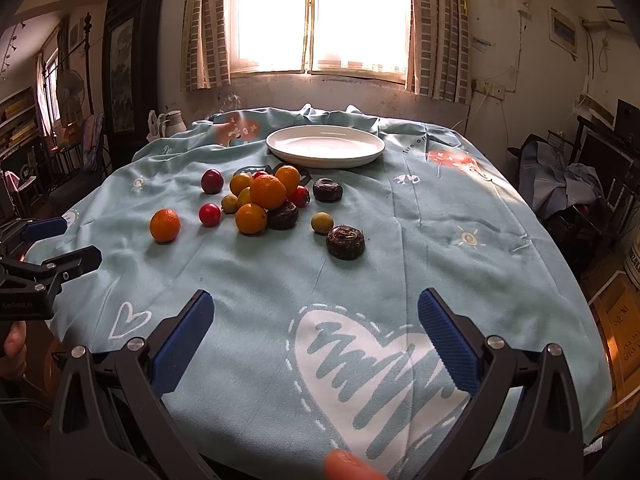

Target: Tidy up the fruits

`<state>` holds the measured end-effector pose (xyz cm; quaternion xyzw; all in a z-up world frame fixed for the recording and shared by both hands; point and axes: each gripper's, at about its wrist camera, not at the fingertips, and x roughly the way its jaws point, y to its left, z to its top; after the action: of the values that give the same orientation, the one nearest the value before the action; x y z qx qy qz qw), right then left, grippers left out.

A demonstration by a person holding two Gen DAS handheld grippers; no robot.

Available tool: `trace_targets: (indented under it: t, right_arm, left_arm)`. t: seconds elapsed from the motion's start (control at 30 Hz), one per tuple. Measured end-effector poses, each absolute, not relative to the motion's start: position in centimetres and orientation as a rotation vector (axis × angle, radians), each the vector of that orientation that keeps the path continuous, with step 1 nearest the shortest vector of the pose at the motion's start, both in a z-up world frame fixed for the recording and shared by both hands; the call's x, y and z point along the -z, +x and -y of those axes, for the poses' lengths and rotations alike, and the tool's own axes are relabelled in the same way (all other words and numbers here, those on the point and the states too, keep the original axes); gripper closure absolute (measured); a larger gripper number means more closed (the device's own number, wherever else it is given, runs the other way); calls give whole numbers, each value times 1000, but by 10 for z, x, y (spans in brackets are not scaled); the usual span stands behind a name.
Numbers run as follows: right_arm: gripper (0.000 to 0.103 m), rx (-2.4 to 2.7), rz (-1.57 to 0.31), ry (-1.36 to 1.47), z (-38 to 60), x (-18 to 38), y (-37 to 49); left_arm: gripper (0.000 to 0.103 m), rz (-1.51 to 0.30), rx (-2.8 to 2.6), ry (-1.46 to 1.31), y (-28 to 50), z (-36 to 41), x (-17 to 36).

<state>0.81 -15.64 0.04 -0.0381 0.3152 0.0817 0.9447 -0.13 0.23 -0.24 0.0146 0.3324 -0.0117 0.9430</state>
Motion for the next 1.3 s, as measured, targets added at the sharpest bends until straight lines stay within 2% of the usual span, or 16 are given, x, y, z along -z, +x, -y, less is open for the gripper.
trace_targets:
  t: [1.3]
  right_arm:
    - [1, -166, -654, -79, 155, 6, 8]
  left_arm:
    - [2, -688, 24, 34, -1, -1, 9]
